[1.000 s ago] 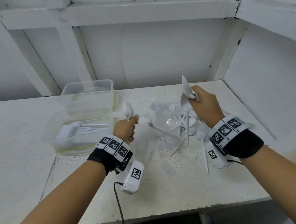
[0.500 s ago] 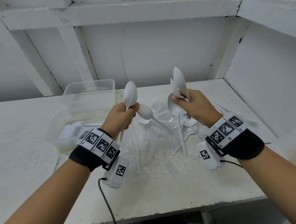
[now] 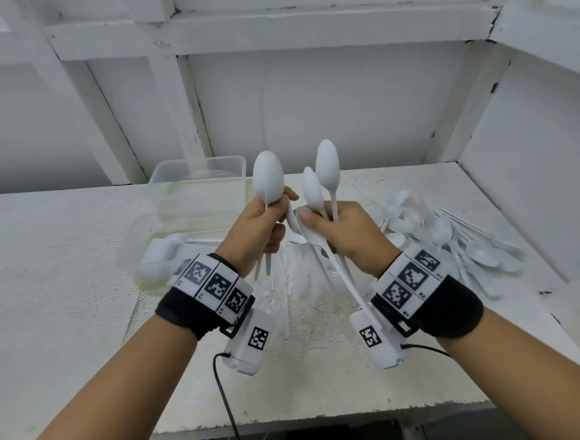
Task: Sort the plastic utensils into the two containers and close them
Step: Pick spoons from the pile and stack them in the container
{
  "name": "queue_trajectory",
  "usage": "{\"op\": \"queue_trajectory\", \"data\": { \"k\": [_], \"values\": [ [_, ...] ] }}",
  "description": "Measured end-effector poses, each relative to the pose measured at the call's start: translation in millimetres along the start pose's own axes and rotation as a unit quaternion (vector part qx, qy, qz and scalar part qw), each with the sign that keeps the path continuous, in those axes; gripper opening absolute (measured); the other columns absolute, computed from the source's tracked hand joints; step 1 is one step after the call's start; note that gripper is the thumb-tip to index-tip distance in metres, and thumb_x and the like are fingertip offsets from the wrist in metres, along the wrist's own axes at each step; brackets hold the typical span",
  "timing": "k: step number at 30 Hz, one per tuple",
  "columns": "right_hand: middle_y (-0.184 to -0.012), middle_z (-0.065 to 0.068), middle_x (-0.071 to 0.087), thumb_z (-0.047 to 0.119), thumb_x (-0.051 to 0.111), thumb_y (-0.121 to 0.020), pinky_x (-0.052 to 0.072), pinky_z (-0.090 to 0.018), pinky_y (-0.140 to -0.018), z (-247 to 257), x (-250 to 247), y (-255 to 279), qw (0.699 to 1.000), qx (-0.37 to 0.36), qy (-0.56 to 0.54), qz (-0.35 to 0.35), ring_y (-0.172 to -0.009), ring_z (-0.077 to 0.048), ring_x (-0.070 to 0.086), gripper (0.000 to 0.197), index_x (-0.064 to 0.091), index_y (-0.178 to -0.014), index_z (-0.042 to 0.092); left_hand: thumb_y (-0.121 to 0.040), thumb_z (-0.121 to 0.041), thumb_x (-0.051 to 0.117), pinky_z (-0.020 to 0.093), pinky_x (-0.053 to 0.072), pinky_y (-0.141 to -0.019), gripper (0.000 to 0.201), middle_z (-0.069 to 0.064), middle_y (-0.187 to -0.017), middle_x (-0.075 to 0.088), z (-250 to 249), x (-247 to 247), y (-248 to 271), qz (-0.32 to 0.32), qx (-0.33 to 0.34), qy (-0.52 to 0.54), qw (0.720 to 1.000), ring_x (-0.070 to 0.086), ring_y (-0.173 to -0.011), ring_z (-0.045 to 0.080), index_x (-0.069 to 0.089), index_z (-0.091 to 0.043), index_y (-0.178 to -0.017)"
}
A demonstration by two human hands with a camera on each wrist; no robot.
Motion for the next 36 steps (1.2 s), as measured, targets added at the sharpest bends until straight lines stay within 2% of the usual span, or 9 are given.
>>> {"op": "queue_trajectory", "data": {
  "k": [3, 8, 11, 15, 19, 21, 27, 30, 36],
  "values": [
    [-0.070, 0.004, 0.057, 0.026, 0.058, -0.092, 0.052, -0.029, -0.058, 0, 8, 0, 0.999, -0.012, -0.020, -0.039, -0.063, -0.012, 0.057, 0.021, 0.064, -0.106, 0.013, -0.101, -0.021, 0.035, 0.024, 0.013, -0.047, 0.024, 0.004, -0.066, 0.028, 6, 9, 3, 0.007, -0.010, 0.026, 1.000, 0.019, -0.046, 0.009, 0.056, -0.021, -0.089],
    [-0.080, -0.004, 0.064, 0.031, 0.057, -0.091, 0.048, -0.021, -0.060, 0, 15, 7, 0.997, -0.021, -0.028, -0.072, -0.071, -0.012, 0.060, 0.023, 0.063, -0.089, 0.008, -0.100, -0.022, 0.039, 0.021, 0.019, -0.043, 0.011, 0.013, -0.084, 0.040, 11, 9, 6, -0.052, -0.023, 0.064, 0.996, 0.025, -0.045, 0.008, 0.050, -0.022, -0.096],
    [-0.080, -0.005, 0.059, 0.031, 0.057, -0.091, 0.050, -0.021, -0.056, -3, 17, 8, 0.996, -0.015, -0.042, -0.073, -0.072, -0.014, 0.060, 0.020, 0.056, -0.082, 0.013, -0.098, -0.025, 0.043, 0.019, 0.020, -0.041, 0.014, 0.008, -0.073, 0.040, 15, 7, 8, -0.064, -0.034, 0.061, 0.995, 0.026, -0.049, 0.011, 0.048, -0.019, -0.087],
    [-0.073, 0.003, 0.048, 0.025, 0.060, -0.090, 0.046, -0.019, -0.047, -6, 10, 11, 0.995, -0.011, -0.039, -0.094, -0.060, -0.008, 0.050, 0.016, 0.050, -0.079, 0.019, -0.095, -0.044, 0.044, 0.017, 0.022, -0.038, 0.027, -0.008, -0.055, 0.034, 18, -5, 13, -0.083, -0.043, -0.034, 0.995, 0.026, -0.042, 0.005, 0.045, -0.020, -0.083],
    [-0.069, 0.004, 0.047, 0.022, 0.060, -0.090, 0.048, -0.019, -0.047, -5, -1, 14, 0.990, -0.023, -0.039, -0.135, -0.058, -0.007, 0.049, 0.017, 0.050, -0.076, 0.019, -0.089, -0.068, 0.015, 0.021, 0.018, -0.044, 0.065, -0.009, -0.053, 0.034, 30, -9, 21, -0.085, -0.100, -0.046, 0.990, 0.024, -0.044, 0.006, 0.054, -0.016, -0.086],
    [-0.069, 0.005, 0.047, 0.021, 0.060, -0.090, 0.048, -0.019, -0.047, -2, -3, 13, 0.988, -0.030, -0.038, -0.145, -0.060, -0.008, 0.049, 0.013, 0.053, -0.080, 0.015, -0.095, -0.060, 0.012, 0.023, 0.017, -0.046, 0.067, -0.008, -0.053, 0.033, 36, -10, 23, -0.086, -0.118, -0.040, 0.988, 0.024, -0.046, 0.008, 0.058, -0.014, -0.081],
    [-0.069, 0.003, 0.053, 0.024, 0.057, -0.092, 0.044, -0.013, -0.045, 6, 3, 13, 0.989, -0.047, -0.007, -0.137, -0.058, -0.006, 0.050, 0.014, 0.060, -0.084, 0.012, -0.099, -0.030, 0.037, 0.021, 0.026, -0.050, 0.029, -0.004, -0.064, 0.042, 35, -6, 25, -0.081, -0.101, -0.089, 0.987, 0.034, -0.054, 0.010, 0.053, -0.014, -0.081],
    [-0.065, 0.002, 0.053, 0.024, 0.056, -0.092, 0.040, -0.011, -0.043, 6, 9, 13, 0.990, -0.050, 0.008, -0.133, -0.047, -0.002, 0.048, 0.018, 0.059, -0.075, 0.018, -0.098, -0.027, 0.040, 0.020, 0.036, -0.051, 0.025, 0.000, -0.066, 0.050, 34, -9, 24, -0.113, -0.082, -0.092, 0.986, 0.044, -0.055, 0.012, 0.048, -0.013, -0.079],
    [-0.072, -0.005, 0.057, 0.028, 0.055, -0.093, 0.042, -0.010, -0.046, 1, 12, 11, 0.988, -0.053, 0.040, -0.142, -0.052, -0.008, 0.052, 0.029, 0.063, -0.090, 0.001, -0.096, -0.026, 0.046, 0.028, 0.049, -0.058, 0.022, 0.001, -0.067, 0.060, 30, -14, 25, -0.163, -0.041, -0.112, 0.979, 0.057, -0.058, 0.011, 0.049, -0.010, -0.080]
  ]
}}
Point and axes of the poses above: each hand's wrist, its own y-axis away from the middle knuckle, its own x-axis out of the palm, z = x × y, the point moved 6 cm from there along -y, towards the middle knuckle
